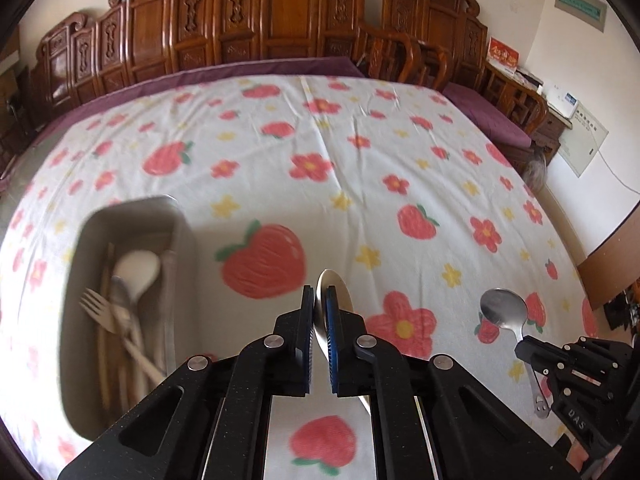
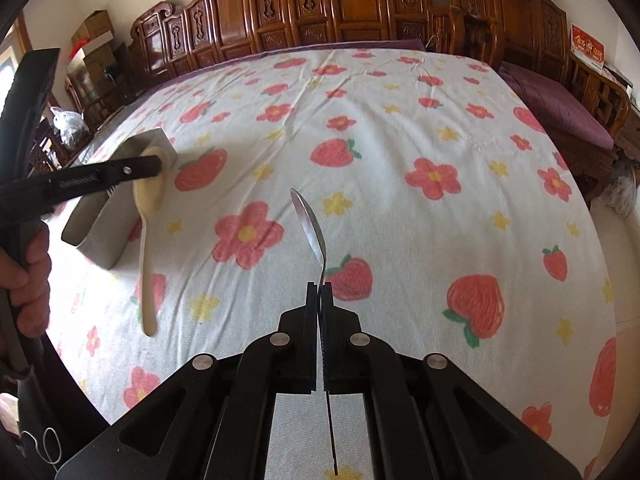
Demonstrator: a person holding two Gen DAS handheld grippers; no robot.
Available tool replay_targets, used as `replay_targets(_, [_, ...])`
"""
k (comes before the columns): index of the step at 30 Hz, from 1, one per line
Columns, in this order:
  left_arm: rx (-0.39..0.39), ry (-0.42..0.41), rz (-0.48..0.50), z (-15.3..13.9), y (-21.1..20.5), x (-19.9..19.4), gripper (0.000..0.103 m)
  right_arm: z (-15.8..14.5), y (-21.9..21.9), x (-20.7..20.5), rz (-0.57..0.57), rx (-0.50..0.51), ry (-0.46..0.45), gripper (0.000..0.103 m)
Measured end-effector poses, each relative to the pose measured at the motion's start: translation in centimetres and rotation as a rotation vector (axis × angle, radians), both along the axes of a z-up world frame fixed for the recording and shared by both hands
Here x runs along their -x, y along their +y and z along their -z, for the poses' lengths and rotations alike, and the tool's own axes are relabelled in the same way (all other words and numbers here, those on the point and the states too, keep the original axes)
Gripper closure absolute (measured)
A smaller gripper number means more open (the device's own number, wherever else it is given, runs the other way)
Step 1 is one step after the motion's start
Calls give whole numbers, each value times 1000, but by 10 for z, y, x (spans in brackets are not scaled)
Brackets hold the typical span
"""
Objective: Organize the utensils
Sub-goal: 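Carry the white spoon into the tray and open the left tool while the right tool holds the silver spoon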
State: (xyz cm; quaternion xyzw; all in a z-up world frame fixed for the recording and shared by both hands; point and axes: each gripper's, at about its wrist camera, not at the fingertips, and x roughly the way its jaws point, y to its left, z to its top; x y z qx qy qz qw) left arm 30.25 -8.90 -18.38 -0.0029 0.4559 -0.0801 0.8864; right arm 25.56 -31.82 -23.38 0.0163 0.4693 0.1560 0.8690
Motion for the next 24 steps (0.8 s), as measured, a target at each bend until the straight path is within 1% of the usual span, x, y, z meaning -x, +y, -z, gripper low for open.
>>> replay_targets(6, [-5,-43,2,-30,25,7,98,-13,5,4,-7,-14,-28,101])
replay_targets(10, [-24,-70,-2,-48,46,11,98,-22,14,8,-20,-15,-47,101])
replay_targets(17, [-63,-83,-15,-65,79,9,98,-34,38,8,-53,-11,-62,101])
replay_targets(20, [-94,-95,-24,-73,92,6,98,-40,49,6,-69,-17,-71,101])
replay_targets(24, [-145,-67,-30,-71,110,-4,98,-50,66,3,-86,-32,-83,101])
